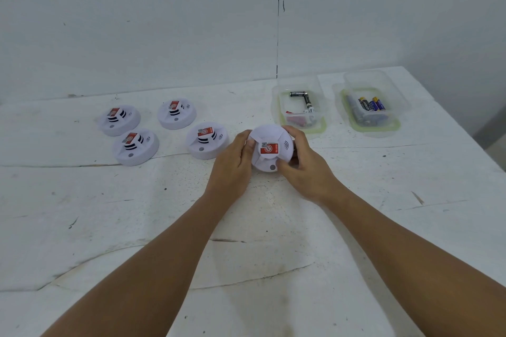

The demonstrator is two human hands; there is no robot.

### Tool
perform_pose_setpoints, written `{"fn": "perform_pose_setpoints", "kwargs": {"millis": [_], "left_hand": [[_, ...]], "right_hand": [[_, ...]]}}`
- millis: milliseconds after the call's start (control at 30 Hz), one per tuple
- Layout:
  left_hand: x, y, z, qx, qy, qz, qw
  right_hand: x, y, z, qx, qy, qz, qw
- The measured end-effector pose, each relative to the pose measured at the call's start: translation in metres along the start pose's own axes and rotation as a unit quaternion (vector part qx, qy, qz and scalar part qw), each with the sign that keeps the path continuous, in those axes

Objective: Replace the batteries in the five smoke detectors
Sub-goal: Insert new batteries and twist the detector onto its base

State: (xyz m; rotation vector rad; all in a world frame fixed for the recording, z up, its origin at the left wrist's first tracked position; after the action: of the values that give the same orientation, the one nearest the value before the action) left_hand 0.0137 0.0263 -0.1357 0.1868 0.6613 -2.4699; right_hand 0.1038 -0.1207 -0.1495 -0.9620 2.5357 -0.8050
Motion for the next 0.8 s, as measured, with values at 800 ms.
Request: {"fn": "perform_pose_setpoints", "kwargs": {"millis": [800], "left_hand": [[0.0004,0.0001,0.0007,-0.002,-0.003,0.000,1.000]], "right_hand": [[0.0002,-0.0008,-0.0026,0.005,-0.006,0.004,1.000]]}}
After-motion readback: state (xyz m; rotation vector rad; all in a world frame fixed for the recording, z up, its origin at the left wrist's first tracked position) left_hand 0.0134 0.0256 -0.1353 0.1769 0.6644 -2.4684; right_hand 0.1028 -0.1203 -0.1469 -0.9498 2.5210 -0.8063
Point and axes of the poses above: each hand's wrist, its own x-axis away from the middle knuckle, its own y-axis out of the palm, z = x × y, the point moved 9 cm from there along -x, towards the middle knuckle, and after that the axes turned 7 degrees about x, right-handed, at the moved point
